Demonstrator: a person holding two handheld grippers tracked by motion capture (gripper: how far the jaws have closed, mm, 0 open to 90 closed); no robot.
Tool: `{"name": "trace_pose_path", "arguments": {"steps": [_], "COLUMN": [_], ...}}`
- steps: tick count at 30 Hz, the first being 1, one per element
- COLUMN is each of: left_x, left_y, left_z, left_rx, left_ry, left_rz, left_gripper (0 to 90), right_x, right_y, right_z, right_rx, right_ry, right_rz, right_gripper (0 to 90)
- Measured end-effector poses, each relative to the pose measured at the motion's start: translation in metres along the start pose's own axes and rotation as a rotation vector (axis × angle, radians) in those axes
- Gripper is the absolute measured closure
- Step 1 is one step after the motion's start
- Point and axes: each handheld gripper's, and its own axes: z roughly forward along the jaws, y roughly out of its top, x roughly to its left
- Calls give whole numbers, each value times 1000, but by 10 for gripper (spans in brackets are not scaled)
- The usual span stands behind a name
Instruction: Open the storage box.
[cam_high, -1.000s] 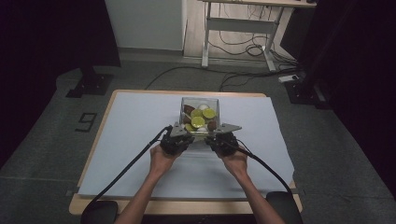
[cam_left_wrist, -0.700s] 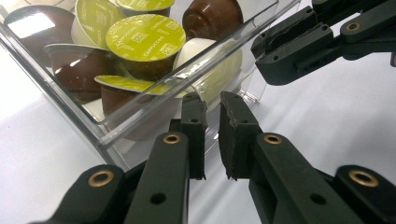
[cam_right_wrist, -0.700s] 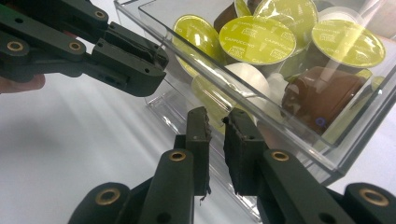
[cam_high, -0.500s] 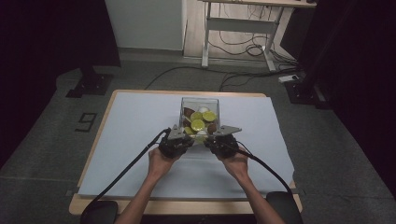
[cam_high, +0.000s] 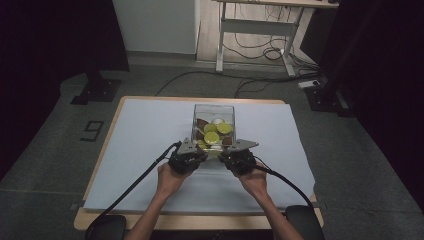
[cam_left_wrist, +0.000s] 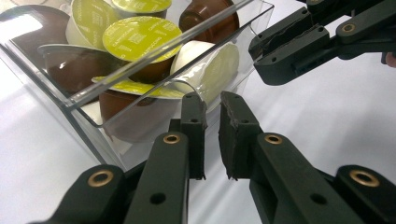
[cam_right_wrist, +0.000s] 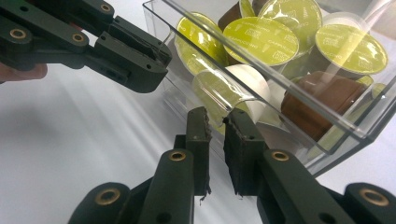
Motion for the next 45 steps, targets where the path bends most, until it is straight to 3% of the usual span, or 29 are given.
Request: {"name": "trace_pose_path", "arguments": {"steps": [13, 45], "left_x": [-10, -38], "left_y": [-7, -25], "left_z": [-9, -29], "left_rx": [-5, -25], "left_ry": [-28, -40], "left_rz": [-11, 5], "left_gripper": [799, 806], "right_x": [11, 39], "right_y": [-6, -21], "right_z": [-8, -28], "right_rx": [0, -1], "right_ry": [18, 45], "right_rz": [-8, -34], "right_gripper": [794, 794]}}
